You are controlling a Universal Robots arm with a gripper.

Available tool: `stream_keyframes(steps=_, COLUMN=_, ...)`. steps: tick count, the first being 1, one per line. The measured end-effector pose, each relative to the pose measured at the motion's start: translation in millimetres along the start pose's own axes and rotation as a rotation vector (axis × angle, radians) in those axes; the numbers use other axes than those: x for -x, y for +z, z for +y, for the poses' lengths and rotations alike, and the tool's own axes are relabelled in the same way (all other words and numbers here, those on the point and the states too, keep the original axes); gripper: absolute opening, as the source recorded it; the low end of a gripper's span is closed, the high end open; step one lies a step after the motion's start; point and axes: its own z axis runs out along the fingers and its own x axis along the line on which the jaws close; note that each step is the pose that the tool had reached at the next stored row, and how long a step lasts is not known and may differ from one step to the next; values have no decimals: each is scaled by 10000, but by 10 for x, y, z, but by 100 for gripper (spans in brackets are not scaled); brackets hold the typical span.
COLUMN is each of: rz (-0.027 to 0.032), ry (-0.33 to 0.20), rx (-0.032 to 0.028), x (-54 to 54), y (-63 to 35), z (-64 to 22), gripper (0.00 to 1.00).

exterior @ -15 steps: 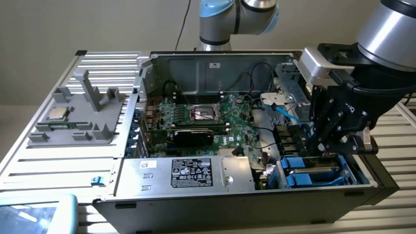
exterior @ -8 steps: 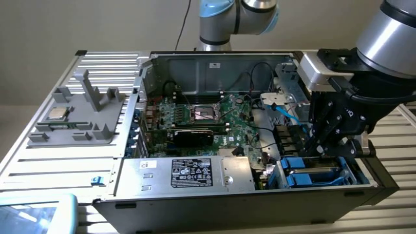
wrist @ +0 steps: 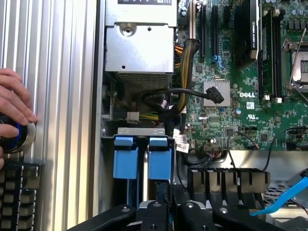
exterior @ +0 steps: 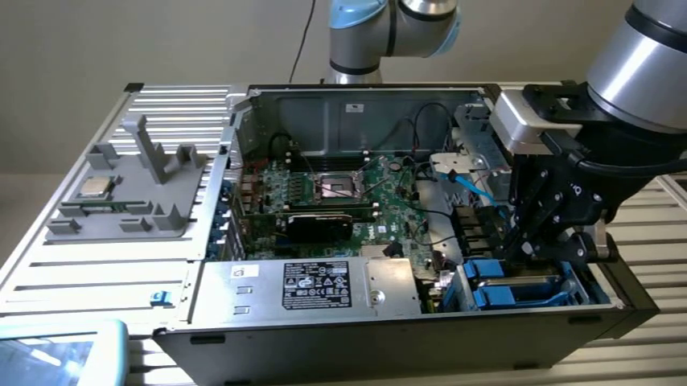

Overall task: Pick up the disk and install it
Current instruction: 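Insert the first disk wire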

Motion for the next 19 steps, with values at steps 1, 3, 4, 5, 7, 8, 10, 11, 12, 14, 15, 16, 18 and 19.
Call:
stream_keyframes(steps=1, rz=1, ry=1, rx=0, x=-2, y=2, z=0, gripper=16)
stream_keyframes(steps=3, rz=-2, ry=0, rx=0, x=-7, y=11, z=-1, gripper=16)
stream_keyframes(steps=4, rz=-2, ry=1, rx=0, x=-11, y=14, z=-1, gripper=16)
stream_keyframes(steps=5, rz=-1, ry=1, rx=0, x=-14, y=19, z=-1, gripper=16)
stream_keyframes(steps=7, rz=1, ry=1, rx=0, x=-16, y=27, z=-2, gripper=16)
stream_keyframes(steps=8, rz=2, ry=1, rx=0, x=-16, y=30, z=-2, gripper=16)
stream_keyframes(steps=10, rz=0, ry=0, rx=0, x=-16, y=40, z=-3, gripper=16)
stream_keyframes(steps=11, rz=1, ry=0, rx=0, x=-17, y=45, z=-3, gripper=16)
stream_keyframes(steps=12, rz=0, ry=-1, rx=0, x=-17, y=50, z=-4, gripper=16)
stream_keyframes(steps=14, rz=0, ry=-4, rx=0, x=-14, y=55, z=-8, gripper=16)
stream_keyframes(steps=15, rz=-1, ry=-5, rx=0, x=-9, y=56, z=-9, gripper=16)
stream_keyframes(steps=16, rz=0, ry=-5, rx=-1, x=-4, y=56, z=-9, gripper=16)
stream_keyframes(steps=18, rz=1, ry=-11, rx=-10, x=-4, y=57, z=-10, gripper=16)
stream_keyframes(steps=19, rz=1, ry=-15, rx=-12, x=-4, y=59, z=-10, gripper=16)
